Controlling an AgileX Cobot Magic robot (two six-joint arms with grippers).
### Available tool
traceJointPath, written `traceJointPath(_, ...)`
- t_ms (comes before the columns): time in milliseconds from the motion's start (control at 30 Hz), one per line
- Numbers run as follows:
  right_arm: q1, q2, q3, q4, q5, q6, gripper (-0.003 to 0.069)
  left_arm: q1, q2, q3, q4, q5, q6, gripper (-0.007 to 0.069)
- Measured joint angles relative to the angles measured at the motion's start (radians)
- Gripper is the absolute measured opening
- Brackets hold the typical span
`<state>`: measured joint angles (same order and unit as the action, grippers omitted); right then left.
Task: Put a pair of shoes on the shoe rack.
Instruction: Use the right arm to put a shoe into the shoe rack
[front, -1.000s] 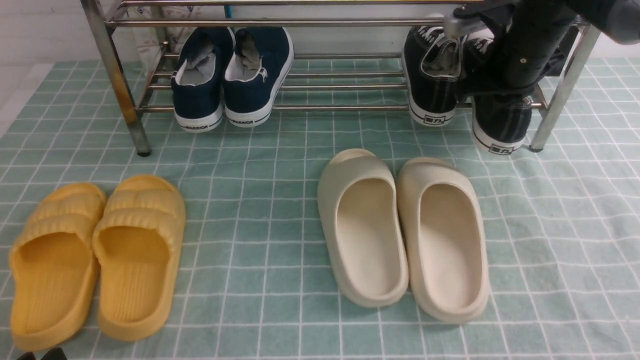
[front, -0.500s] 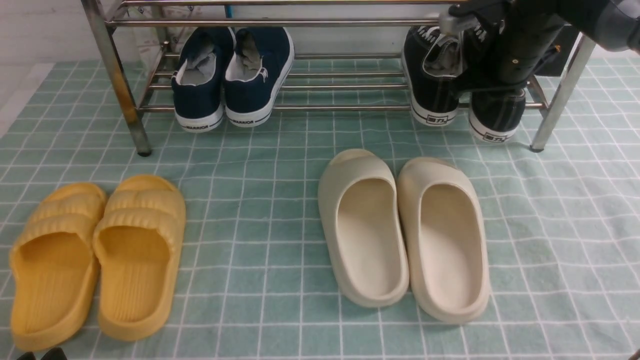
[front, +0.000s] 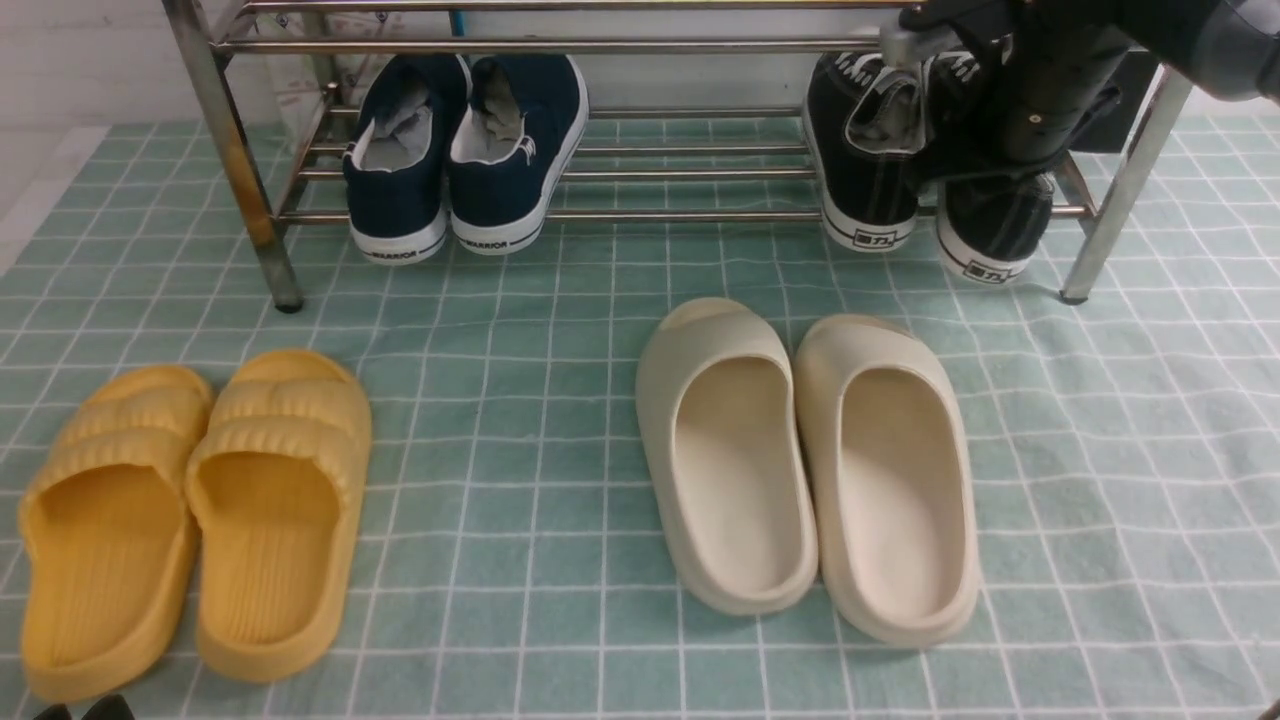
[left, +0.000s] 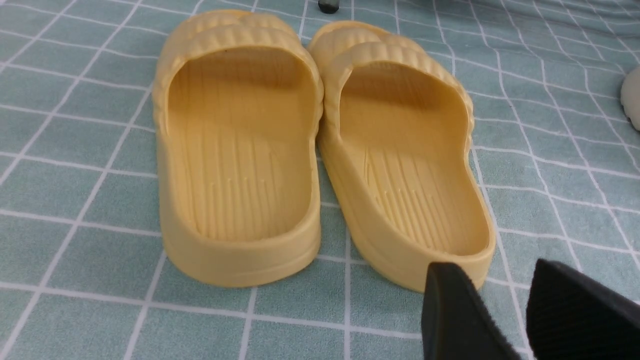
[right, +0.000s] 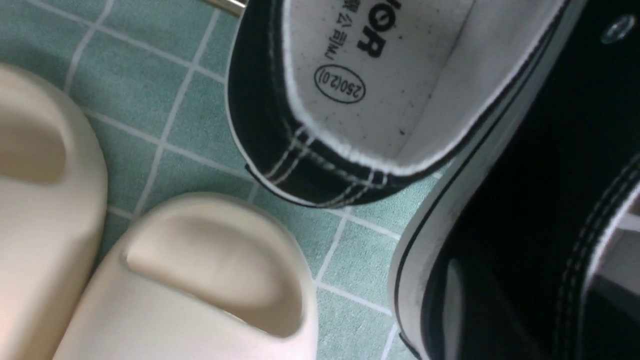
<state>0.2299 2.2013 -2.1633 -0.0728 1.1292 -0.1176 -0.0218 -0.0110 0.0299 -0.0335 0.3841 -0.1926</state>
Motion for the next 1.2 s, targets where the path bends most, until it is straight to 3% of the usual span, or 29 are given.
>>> traceJointPath(67,0.0,-0.016,-0.002,-0.007,0.038,0.005,0.0372,0.0,0.0,0.0,0.0,0.0,0.0,0.0239)
traceJointPath(100,0.0,-0.017,-0.002,-0.007,0.038,0.005,0.0381,0.0,0.0,0.0,0.0,0.0,0.0,0.0239)
traceJointPath(167,0.0,-0.044,-0.005,-0.007,0.093,0.006,0.0463,0.0,0.0,0.0,0.0,0.0,0.0,0.0239)
traceJointPath(367,0.0,-0.098,-0.006,0.001,0.117,0.005,0.0486,0.0,0.0,0.0,0.0,0.0,0.0,0.0239)
traceJointPath(467,0.0,-0.134,0.019,0.022,0.116,0.005,0.0453,0.0,0.0,0.0,0.0,0.0,0.0,0.0239)
traceJointPath(633,0.0,-0.274,0.191,0.098,0.115,-0.007,0.0311,0.0,0.0,0.0,0.0,0.0,0.0,0.0239)
traceJointPath(733,0.0,-0.38,0.4,0.147,0.107,-0.035,0.0138,0.0,0.0,0.0,0.0,0.0,0.0,0.0239)
traceJointPath(767,0.0,-0.385,0.413,0.152,0.103,-0.036,0.0118,0.0,0.0,0.0,0.0,0.0,0.0,0.0239)
traceJointPath(833,0.0,-0.422,0.562,0.187,-0.021,-0.041,0.001,0.0,0.0,0.0,0.0,0.0,0.0,0.0239)
traceJointPath(1100,0.0,-0.364,0.722,0.195,-0.459,-0.003,-0.0003,0.0,0.0,0.0,0.0,0.0,0.0,0.0239)
traceJointPath(1200,0.0,-0.328,0.699,0.146,-0.506,0.059,-0.0003,0.0,0.0,0.0,0.0,0.0,0.0,0.0239)
